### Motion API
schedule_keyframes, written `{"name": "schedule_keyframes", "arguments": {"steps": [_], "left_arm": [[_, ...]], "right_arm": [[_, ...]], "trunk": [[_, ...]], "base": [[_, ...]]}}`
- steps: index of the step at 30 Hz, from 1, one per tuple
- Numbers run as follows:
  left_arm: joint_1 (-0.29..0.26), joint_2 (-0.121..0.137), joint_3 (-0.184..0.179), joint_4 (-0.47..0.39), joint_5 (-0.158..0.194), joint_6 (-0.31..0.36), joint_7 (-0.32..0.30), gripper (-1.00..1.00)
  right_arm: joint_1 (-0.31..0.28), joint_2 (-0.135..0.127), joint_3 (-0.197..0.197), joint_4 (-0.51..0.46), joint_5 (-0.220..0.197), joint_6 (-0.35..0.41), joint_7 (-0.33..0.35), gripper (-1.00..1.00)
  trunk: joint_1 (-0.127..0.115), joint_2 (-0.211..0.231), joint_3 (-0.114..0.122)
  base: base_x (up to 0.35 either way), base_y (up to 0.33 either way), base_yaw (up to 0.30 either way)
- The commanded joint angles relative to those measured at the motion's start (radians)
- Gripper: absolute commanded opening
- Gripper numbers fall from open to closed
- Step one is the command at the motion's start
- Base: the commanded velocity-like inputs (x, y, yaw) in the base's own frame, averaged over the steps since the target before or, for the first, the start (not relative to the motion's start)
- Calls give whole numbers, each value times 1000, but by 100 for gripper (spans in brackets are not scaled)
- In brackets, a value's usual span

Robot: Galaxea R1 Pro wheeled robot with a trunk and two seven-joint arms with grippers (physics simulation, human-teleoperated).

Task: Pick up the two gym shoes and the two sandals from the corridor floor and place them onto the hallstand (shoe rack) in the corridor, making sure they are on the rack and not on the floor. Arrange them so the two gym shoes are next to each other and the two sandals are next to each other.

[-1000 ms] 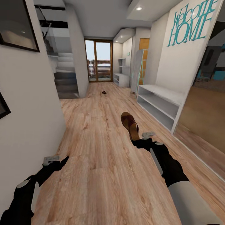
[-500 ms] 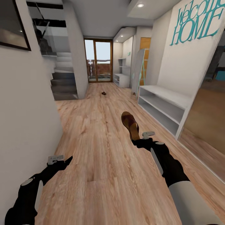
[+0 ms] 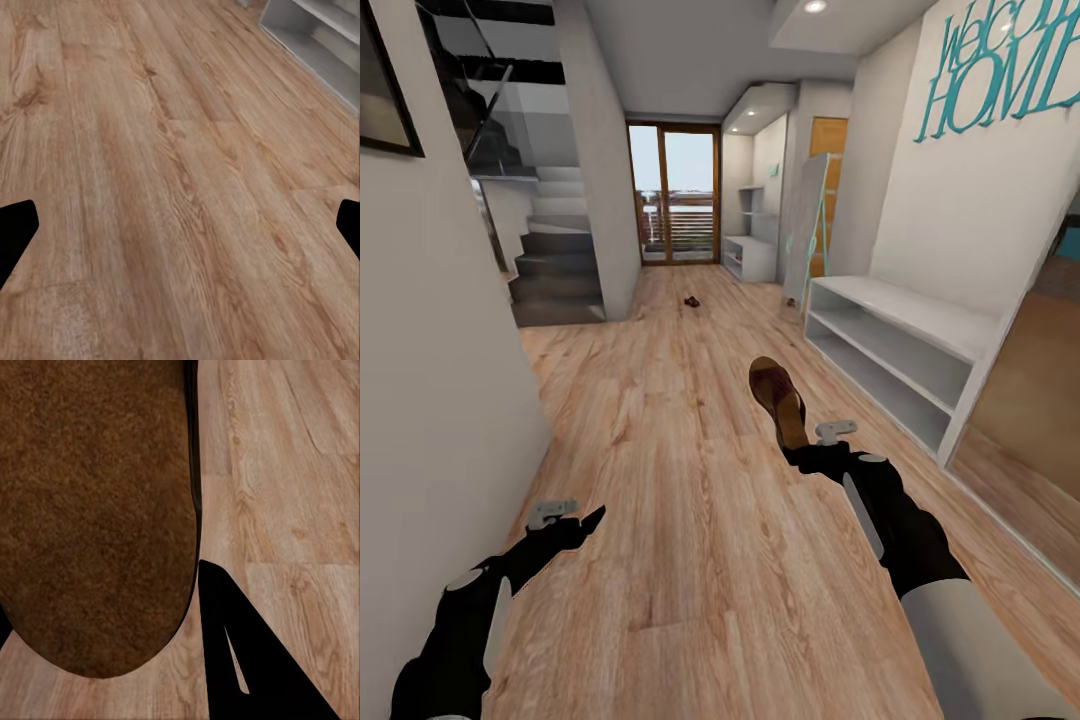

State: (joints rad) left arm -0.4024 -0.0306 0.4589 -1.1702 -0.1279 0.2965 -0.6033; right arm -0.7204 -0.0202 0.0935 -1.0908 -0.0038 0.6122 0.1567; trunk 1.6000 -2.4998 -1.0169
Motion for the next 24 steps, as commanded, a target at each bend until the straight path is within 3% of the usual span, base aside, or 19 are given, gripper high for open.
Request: {"name": "schedule_keyframes", "arguments": {"steps": [1,13,17,24], "left_arm": [[-2,-2,1,-15,-9,5,-9,100],[-3,16,-31,-34,-17,7,-7,100],[-3,45,-31,-39,-16,10,-9,100],[-3,48,-32,-86,-15,11,-9,100]], "right_arm": [[-1,0,2,-1,-4,6,-2,-100],[-1,3,5,2,2,6,-3,-100],[-1,3,5,2,3,6,-3,-100],[-1,3,5,0,2,6,-3,-100]], "trunk": [[0,0,-1],[0,0,-1],[0,0,-1],[0,0,-1]], "base": [[347,0,0],[347,0,0],[348,0,0],[348,0,0]]}}
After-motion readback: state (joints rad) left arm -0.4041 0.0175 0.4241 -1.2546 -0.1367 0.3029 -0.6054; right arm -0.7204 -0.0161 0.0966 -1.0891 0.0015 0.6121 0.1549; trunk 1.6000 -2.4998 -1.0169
